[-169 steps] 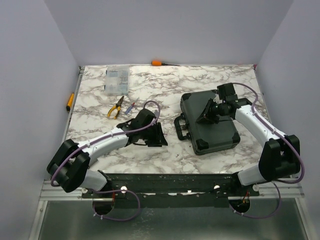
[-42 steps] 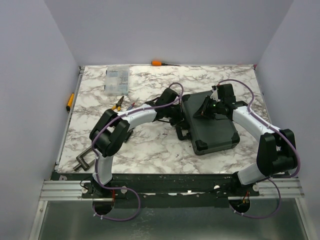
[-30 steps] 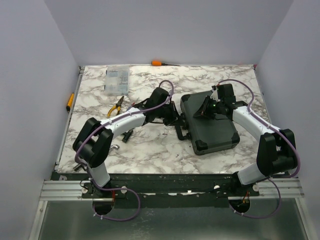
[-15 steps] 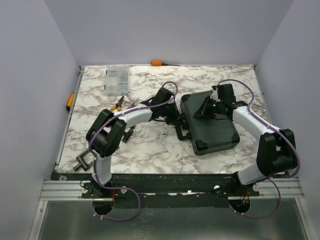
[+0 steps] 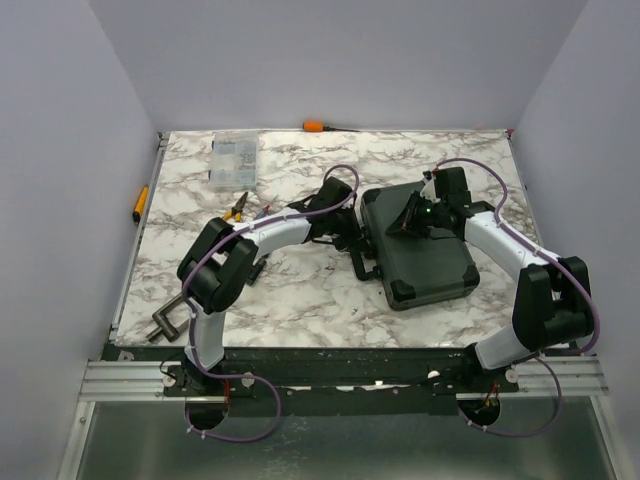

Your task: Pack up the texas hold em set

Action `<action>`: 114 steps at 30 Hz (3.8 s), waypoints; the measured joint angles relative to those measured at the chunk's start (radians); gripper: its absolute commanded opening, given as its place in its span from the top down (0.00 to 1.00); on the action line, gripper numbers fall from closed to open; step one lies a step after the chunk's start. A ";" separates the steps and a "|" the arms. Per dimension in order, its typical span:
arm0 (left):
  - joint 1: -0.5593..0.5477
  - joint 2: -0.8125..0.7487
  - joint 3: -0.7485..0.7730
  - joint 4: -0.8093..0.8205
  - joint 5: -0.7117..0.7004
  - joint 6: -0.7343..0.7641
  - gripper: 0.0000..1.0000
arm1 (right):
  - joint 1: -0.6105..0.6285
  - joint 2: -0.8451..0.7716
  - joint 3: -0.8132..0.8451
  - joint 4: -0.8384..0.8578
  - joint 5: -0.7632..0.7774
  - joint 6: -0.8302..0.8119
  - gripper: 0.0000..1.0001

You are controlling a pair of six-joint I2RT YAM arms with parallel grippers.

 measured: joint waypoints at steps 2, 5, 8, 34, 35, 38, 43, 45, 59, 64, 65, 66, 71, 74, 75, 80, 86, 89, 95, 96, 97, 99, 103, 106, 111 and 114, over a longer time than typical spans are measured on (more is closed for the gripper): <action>-0.001 -0.019 -0.026 -0.003 -0.020 -0.003 1.00 | 0.000 0.000 0.000 0.000 0.000 0.000 0.94; -0.001 -0.074 -0.072 -0.003 -0.040 -0.004 1.00 | 0.000 0.001 0.000 0.001 -0.001 0.000 0.94; 0.000 -0.130 -0.094 -0.002 -0.055 -0.004 1.00 | 0.000 0.002 0.000 0.003 -0.002 0.000 0.94; -0.003 0.038 -0.024 -0.011 -0.056 -0.004 1.00 | 0.000 0.006 0.006 0.005 -0.013 0.000 0.94; -0.005 0.044 -0.017 -0.011 -0.056 -0.003 1.00 | 0.000 0.006 0.006 0.005 -0.013 0.000 0.95; -0.013 0.066 0.020 -0.041 -0.063 0.000 1.00 | 0.000 0.006 0.006 0.005 -0.013 0.000 0.94; -0.021 0.076 0.046 -0.087 -0.080 0.002 1.00 | 0.000 0.007 0.006 0.004 -0.013 0.000 0.95; -0.021 0.077 0.046 -0.113 -0.093 0.002 1.00 | 0.000 0.007 0.006 0.004 -0.013 0.000 0.95; -0.032 0.101 0.089 -0.179 -0.120 0.006 1.00 | 0.000 0.010 0.006 0.001 -0.013 0.000 0.95; -0.033 0.127 0.144 -0.217 -0.117 0.009 1.00 | 0.000 0.011 0.006 0.000 -0.013 0.000 0.95; -0.033 0.131 0.154 -0.223 -0.117 0.009 1.00 | 0.000 0.011 0.007 0.000 -0.013 0.000 0.95; -0.034 0.137 0.170 -0.232 -0.115 0.009 1.00 | 0.000 0.011 0.007 0.000 -0.013 0.000 0.95; -0.034 0.154 0.207 -0.260 -0.110 0.010 1.00 | 0.000 0.012 0.007 0.001 -0.013 0.000 0.95; -0.033 0.161 0.220 -0.275 -0.108 0.009 1.00 | 0.000 0.013 0.008 0.000 -0.014 0.000 0.95; -0.033 0.164 0.224 -0.280 -0.106 0.008 1.00 | 0.000 0.014 0.009 0.000 -0.014 0.000 0.95; -0.031 0.167 0.226 -0.286 -0.102 0.000 1.00 | 0.000 0.018 0.012 0.000 -0.018 0.000 0.95; -0.031 0.167 0.225 -0.288 -0.104 -0.008 1.00 | 0.000 0.018 0.011 0.001 -0.018 0.000 0.95; -0.031 0.169 0.226 -0.289 -0.103 -0.011 1.00 | 0.000 0.018 0.011 0.001 -0.018 0.000 0.95; -0.032 0.181 0.249 -0.318 -0.108 -0.023 1.00 | 0.000 0.019 0.012 -0.001 -0.017 0.000 0.95; -0.032 0.182 0.253 -0.323 -0.110 -0.025 1.00 | 0.000 0.020 0.013 -0.002 -0.017 0.000 0.95; -0.032 0.183 0.254 -0.326 -0.111 -0.027 1.00 | 0.000 0.022 0.017 -0.006 -0.017 0.000 0.95; -0.033 0.183 0.255 -0.329 -0.116 -0.034 1.00 | 0.000 0.024 0.020 -0.011 -0.017 0.000 0.95; -0.036 0.172 0.237 -0.320 -0.131 -0.036 0.96 | 0.000 0.027 0.034 -0.028 -0.015 0.000 0.95; -0.054 0.143 0.177 -0.309 -0.174 -0.023 0.85 | 0.002 0.018 0.046 -0.035 -0.008 0.005 0.95; -0.102 0.107 0.129 -0.257 -0.226 0.021 0.81 | 0.007 0.002 0.065 -0.085 0.038 0.008 0.95; -0.105 0.056 0.110 -0.261 -0.259 0.056 0.79 | 0.008 -0.006 0.087 -0.142 0.069 0.007 0.95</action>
